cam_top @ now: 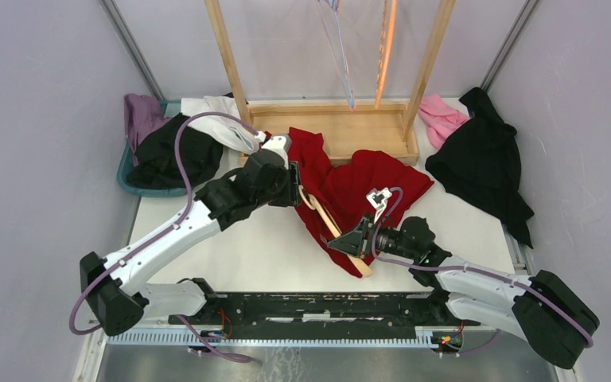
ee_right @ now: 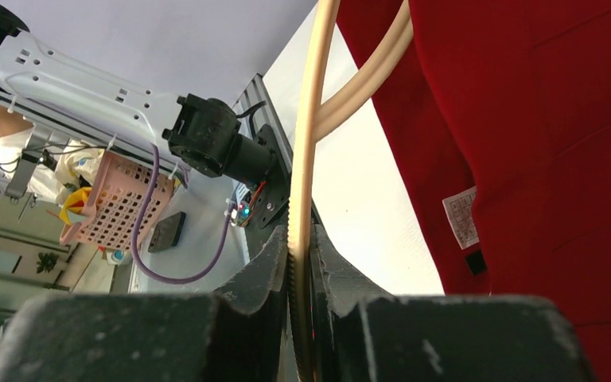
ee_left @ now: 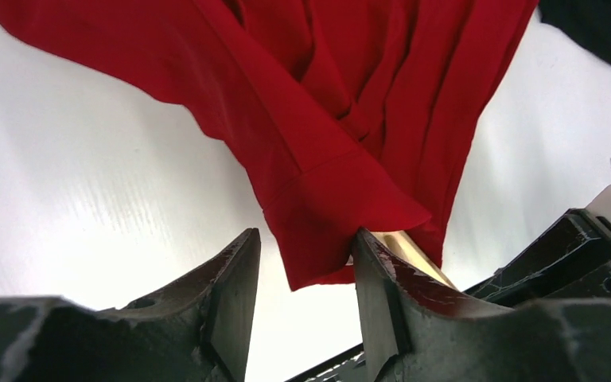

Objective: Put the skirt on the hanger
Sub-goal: Hang the skirt on the hanger.

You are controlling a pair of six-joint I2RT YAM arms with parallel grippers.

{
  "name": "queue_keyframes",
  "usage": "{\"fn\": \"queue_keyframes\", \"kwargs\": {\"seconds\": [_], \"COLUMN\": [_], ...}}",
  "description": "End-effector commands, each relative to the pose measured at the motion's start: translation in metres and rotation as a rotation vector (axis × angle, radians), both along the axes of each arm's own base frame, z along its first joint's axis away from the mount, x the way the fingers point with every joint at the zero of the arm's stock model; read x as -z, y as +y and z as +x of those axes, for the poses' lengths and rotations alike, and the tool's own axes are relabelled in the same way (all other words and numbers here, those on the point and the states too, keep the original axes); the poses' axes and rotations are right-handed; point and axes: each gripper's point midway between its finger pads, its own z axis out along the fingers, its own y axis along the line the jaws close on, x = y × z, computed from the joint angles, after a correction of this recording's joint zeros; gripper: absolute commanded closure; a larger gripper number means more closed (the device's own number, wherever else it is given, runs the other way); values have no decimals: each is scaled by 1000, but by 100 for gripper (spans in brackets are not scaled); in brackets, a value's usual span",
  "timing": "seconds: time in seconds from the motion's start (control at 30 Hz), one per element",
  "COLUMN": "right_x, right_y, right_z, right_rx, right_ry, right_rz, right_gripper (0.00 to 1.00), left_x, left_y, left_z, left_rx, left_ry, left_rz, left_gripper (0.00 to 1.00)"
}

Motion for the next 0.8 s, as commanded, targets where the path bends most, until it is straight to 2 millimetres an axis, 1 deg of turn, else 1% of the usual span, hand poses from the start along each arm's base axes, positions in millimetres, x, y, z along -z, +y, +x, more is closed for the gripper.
{"fn": "queue_keyframes", "kwargs": {"seconds": [0.0, 0.07, 0.17, 0.33, 0.4, 0.43, 0.47, 0.5, 0.53, 0.67, 0.7, 0.77], "right_x": [-22, -21, -19, -19, -20, -20, -20, -20, -20, -18, -18, -17], "right_y": [6, 10, 12, 13, 12, 12, 12, 13, 14, 15, 16, 17], "right_z": [30, 29, 31, 33, 33, 33, 32, 32, 31, 29, 28, 26], "right_rx": [115, 112, 123, 145, 152, 153, 154, 153, 148, 143, 139, 131], "right_ry": [-69, -72, -83, -106, -110, -112, -111, -112, -112, -110, -112, -112], "right_rz": [33, 27, 13, -15, -18, -18, -18, -18, -18, -24, -23, -26], "right_gripper": [99, 99, 99, 99, 99, 99, 99, 99, 99, 99, 99, 99], "left_x": [-26, -26, -28, -25, -23, -23, -21, -20, -19, -15, -15, -17], "left_y": [-5, 0, 6, 20, 26, 29, 32, 35, 38, 47, 51, 52], "left_z": [-21, -26, -34, -46, -50, -51, -52, -52, -51, -46, -44, -42], "left_rx": [103, 101, 103, 91, 86, 78, 69, 58, 47, 0, -26, -37], "left_ry": [-68, -71, -72, -75, -81, -88, -94, -101, -107, -130, -143, -170], "left_rz": [-94, -101, -122, -138, -142, -146, -146, -144, -138, -123, -124, -154], "left_gripper": [44, 41, 40, 38, 32, 26, 18, 12, 9, 9, 9, 7]}}
